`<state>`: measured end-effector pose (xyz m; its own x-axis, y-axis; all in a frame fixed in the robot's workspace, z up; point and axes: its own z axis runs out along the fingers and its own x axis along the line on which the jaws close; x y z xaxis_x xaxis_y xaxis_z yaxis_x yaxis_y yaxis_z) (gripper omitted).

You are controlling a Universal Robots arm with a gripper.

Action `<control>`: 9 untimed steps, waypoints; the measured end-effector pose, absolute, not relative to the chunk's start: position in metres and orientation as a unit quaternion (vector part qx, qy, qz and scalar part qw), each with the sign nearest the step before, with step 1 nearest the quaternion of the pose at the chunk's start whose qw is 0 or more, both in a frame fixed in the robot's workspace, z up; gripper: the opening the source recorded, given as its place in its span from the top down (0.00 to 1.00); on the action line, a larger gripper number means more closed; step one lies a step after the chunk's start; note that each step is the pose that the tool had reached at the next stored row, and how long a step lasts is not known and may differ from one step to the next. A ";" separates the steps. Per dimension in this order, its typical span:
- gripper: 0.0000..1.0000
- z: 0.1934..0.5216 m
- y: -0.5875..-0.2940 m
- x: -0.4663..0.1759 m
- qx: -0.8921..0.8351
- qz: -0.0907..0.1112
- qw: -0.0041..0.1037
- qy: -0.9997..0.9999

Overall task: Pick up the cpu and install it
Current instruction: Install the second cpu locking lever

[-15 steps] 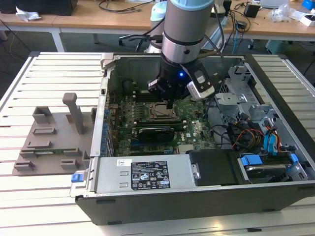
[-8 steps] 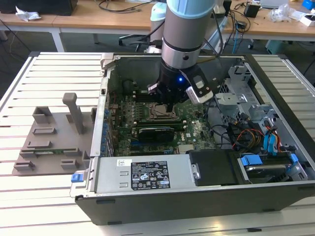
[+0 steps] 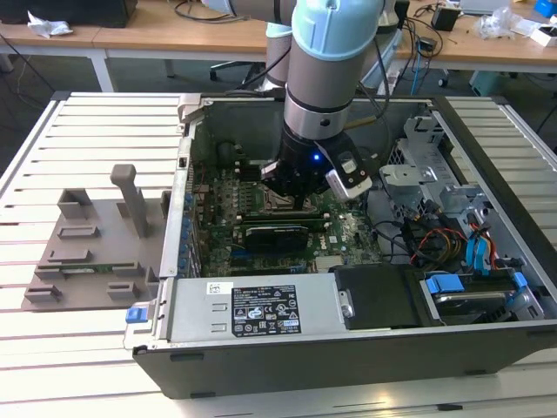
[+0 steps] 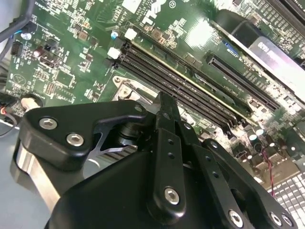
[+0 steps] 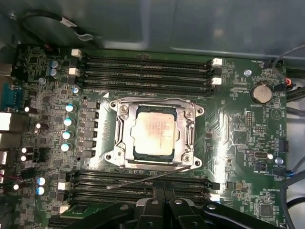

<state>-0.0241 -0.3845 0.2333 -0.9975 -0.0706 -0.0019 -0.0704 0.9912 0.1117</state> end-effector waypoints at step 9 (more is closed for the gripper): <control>0.89 0.224 -0.384 -0.035 0.035 -0.062 0.001 -0.997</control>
